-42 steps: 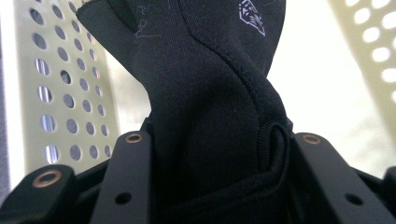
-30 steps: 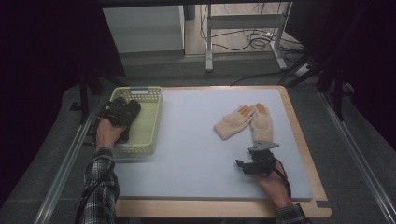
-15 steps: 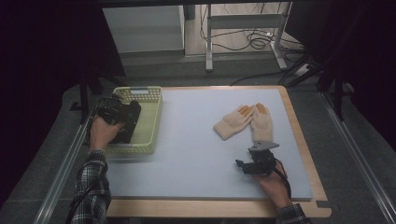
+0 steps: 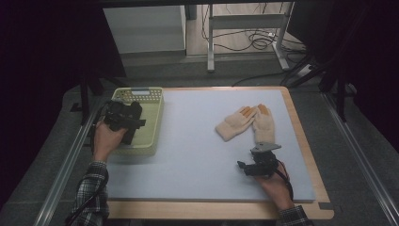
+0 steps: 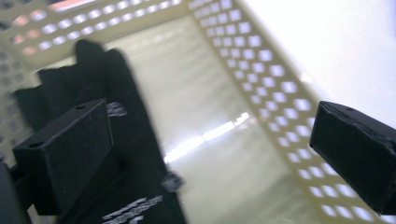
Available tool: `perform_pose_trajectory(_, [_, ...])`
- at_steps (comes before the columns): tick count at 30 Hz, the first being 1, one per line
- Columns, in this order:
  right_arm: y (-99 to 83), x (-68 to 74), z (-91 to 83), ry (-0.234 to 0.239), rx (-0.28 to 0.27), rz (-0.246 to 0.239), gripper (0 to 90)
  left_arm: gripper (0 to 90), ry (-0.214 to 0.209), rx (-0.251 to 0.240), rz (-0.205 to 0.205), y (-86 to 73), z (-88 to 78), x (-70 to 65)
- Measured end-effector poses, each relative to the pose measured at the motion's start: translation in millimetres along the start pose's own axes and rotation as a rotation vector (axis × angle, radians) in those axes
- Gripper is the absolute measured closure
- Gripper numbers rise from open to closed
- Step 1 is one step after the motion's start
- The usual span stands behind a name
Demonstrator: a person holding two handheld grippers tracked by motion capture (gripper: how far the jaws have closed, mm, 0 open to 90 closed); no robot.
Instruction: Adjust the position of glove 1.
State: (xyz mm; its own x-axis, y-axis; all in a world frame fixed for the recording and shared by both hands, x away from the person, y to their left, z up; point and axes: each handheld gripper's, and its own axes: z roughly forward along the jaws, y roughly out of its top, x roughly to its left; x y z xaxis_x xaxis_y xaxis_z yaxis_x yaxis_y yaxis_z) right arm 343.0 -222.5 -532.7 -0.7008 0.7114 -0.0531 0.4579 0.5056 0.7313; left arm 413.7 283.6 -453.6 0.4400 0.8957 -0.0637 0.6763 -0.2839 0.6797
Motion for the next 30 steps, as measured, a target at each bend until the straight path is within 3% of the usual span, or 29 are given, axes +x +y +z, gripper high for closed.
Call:
perform_pose_trajectory(8, [0.0, 0.0, 0.0, -0.001, 0.001, 0.000, 24.1, 0.0, -0.056, -0.037, 0.088, 4.5, -6.5, -35.7])
perform_pose_trajectory(11, [0.0, -0.1, 0.0, 0.000, 0.001, 0.001, 24.1, 0.0, -0.063, -0.056, 0.144, 5.7, -8.5, -53.5])
perform_pose_trajectory(18, [0.0, -0.1, 0.0, 0.000, 0.001, 0.001, 24.1, 0.0, -0.119, -0.096, 0.221, 3.8, -10.9, -89.9])
perform_pose_trajectory(25, [0.0, 0.0, -0.1, 0.000, 0.002, 0.002, 24.2, 0.0, -0.189, -0.103, 0.272, -5.9, -6.2, -128.5])
perform_pose_trajectory(30, [0.1, 0.0, -0.1, 0.000, 0.002, 0.003, 24.1, 0.0, -0.221, -0.109, 0.300, -15.5, 1.8, -147.0])
